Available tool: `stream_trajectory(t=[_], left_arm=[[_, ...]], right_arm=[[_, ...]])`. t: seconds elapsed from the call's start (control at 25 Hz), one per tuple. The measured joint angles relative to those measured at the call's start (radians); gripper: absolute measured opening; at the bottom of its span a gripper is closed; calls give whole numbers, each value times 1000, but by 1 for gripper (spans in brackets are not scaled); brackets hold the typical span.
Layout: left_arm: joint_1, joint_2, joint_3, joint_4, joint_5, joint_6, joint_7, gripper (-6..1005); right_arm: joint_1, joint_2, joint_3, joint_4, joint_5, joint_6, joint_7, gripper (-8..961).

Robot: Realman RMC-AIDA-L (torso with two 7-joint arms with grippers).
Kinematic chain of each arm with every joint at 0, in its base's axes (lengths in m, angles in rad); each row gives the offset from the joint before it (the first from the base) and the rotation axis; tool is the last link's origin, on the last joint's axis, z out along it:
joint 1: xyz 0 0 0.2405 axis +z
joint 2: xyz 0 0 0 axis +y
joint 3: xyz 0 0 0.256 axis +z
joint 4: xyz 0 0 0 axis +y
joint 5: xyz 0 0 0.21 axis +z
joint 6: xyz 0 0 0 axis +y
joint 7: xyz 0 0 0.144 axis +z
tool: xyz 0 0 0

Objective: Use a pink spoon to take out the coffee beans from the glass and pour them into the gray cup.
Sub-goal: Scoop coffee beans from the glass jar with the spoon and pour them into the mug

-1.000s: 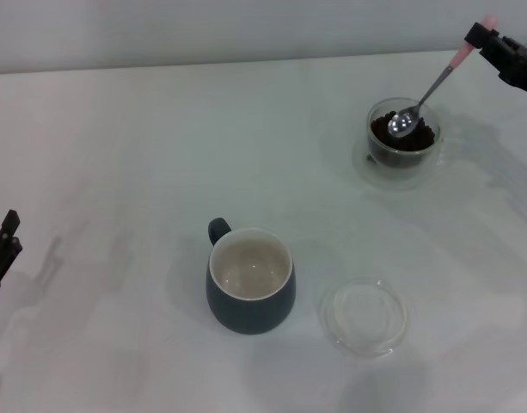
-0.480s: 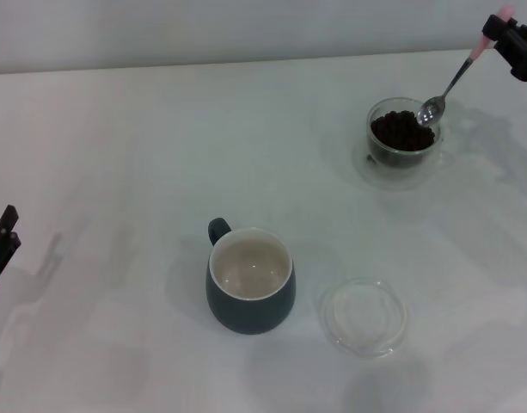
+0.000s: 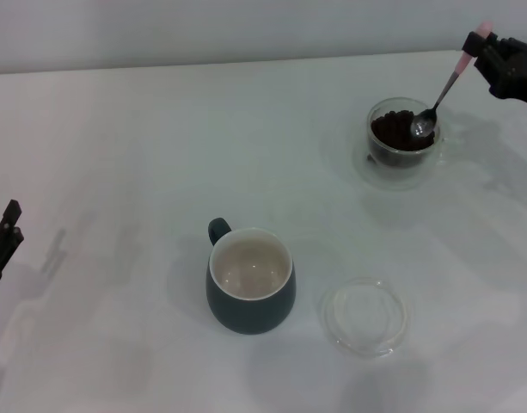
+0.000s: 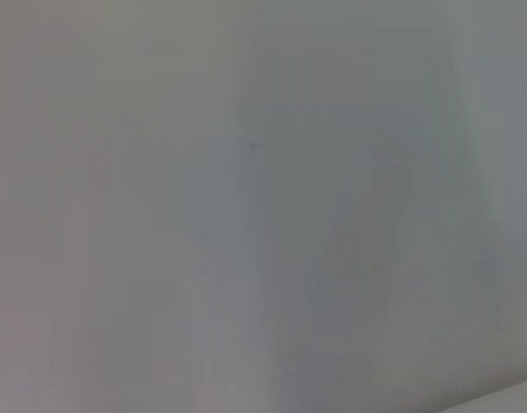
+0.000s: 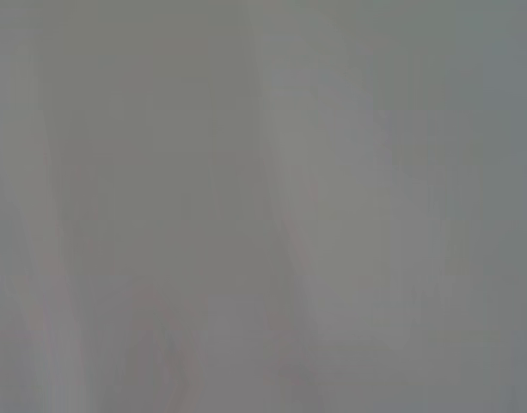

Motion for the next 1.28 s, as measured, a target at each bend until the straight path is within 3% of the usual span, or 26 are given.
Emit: stream_trajectory(t=[0.28, 1.28], left_arm=[[0, 1, 0, -1, 0, 0, 1, 762], [-1, 0, 0, 5, 0, -11, 3, 762]], right_arm=[[1, 3, -2, 8, 4, -14, 15, 141], [8, 6, 9, 72, 13, -164, 501, 142]])
